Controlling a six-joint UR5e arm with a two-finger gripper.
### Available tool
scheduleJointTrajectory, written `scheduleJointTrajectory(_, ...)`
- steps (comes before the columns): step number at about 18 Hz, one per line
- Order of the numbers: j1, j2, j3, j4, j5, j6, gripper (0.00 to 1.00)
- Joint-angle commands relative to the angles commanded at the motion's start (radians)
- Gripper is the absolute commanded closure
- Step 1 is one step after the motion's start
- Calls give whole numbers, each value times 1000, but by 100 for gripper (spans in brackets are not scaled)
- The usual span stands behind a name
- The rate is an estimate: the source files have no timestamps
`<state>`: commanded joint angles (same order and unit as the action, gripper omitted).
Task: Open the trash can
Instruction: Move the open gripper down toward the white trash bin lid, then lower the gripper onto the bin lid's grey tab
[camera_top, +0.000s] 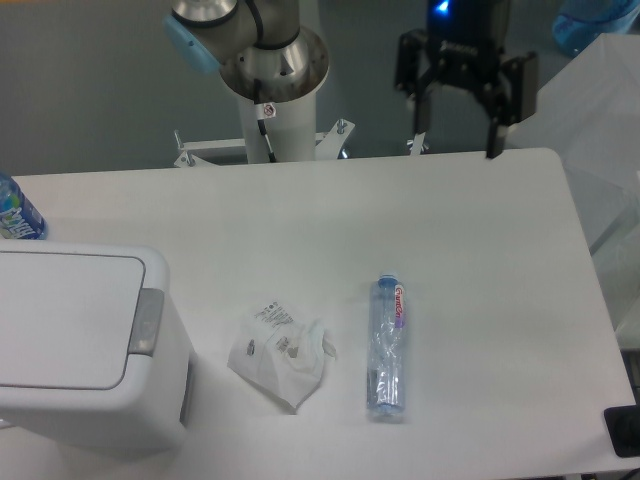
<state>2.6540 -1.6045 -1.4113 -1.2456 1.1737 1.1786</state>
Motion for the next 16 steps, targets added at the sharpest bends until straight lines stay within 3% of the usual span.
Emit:
scheduleJointTrajectory(5,-97,-40,-6,70,-48,-250,0)
scheduleJointTrajectory(11,-219,-120,-8,245,-52,-617,0)
scheduleJointTrajectory(16,-287,-173,-8,293,-54,-813,0)
